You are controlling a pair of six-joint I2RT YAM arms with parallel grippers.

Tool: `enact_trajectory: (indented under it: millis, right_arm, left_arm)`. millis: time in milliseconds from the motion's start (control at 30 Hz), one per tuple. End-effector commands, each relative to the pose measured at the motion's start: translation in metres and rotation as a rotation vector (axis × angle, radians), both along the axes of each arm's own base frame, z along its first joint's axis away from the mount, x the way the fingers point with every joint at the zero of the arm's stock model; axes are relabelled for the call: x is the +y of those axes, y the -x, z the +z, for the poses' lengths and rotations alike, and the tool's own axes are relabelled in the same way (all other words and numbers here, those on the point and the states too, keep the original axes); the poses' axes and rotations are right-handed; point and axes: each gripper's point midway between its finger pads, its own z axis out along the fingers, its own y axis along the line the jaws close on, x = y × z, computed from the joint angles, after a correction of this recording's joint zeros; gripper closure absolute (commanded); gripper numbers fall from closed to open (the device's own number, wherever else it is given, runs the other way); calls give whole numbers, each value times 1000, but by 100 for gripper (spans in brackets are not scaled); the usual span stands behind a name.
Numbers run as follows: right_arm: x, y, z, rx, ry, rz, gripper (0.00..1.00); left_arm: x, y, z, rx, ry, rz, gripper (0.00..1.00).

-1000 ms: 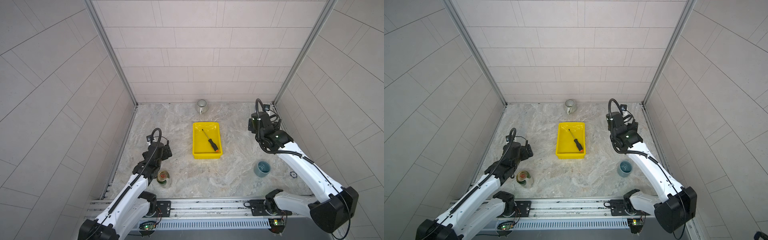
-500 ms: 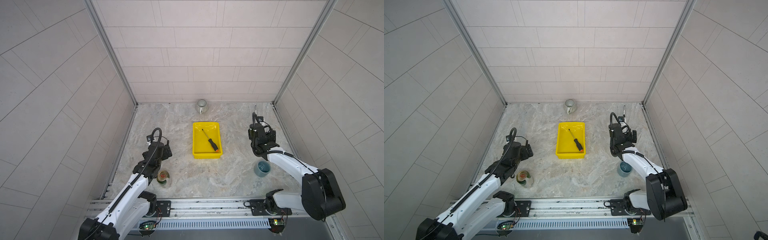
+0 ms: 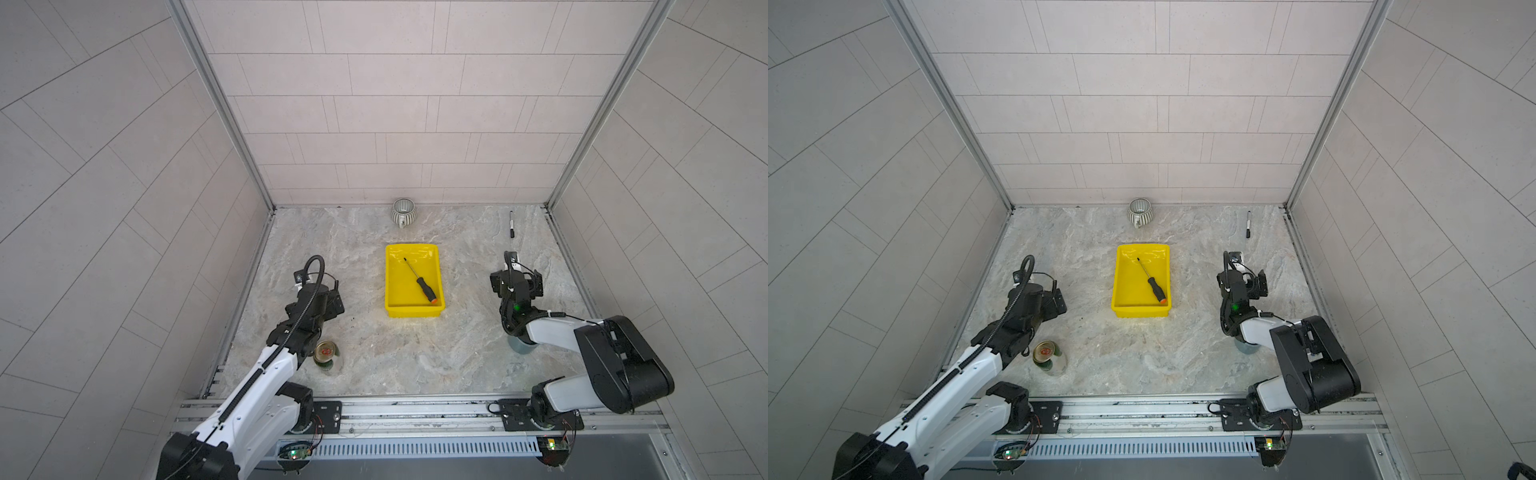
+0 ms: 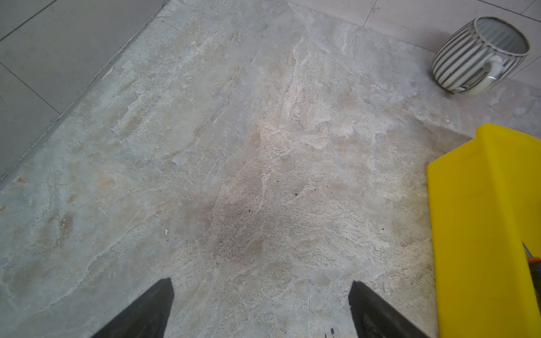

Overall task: Put the screwdriver in the bin
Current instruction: Reset both arms

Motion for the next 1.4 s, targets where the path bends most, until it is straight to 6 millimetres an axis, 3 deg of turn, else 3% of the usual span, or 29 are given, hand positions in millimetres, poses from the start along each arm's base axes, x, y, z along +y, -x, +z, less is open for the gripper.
enact_trajectory:
  millis: [0, 267, 400, 733, 833, 1067, 1233, 1367]
  right_arm:
    - [0, -6, 11, -105, -19, 1, 0]
    - [-1, -9, 3, -128, -53, 16, 0]
    - [-5, -16, -19, -89, -183, 107, 0]
    - [-9, -18, -18, -106, -180, 92, 0]
    - [-9, -18, -19, -105, -181, 92, 1]
    - [-9, -18, -19, -105, -180, 93, 0]
    - [-9, -19, -19, -105, -179, 94, 1]
    - [-9, -19, -19, -105, -180, 94, 1]
  left_arm:
    - [1, -1, 3, -7, -7, 9, 0]
    - [1, -2, 3, -5, -9, 11, 0]
    - [3, -2, 2, 3, -18, 22, 0]
    - [5, -11, 5, 19, -64, 26, 0]
    - [8, -20, 19, -7, -96, 42, 0]
    - [25, -53, 96, -222, -210, 144, 0]
    - [11, -81, 102, -425, -353, 20, 0]
    - [9, -80, 86, -554, -440, -12, 0]
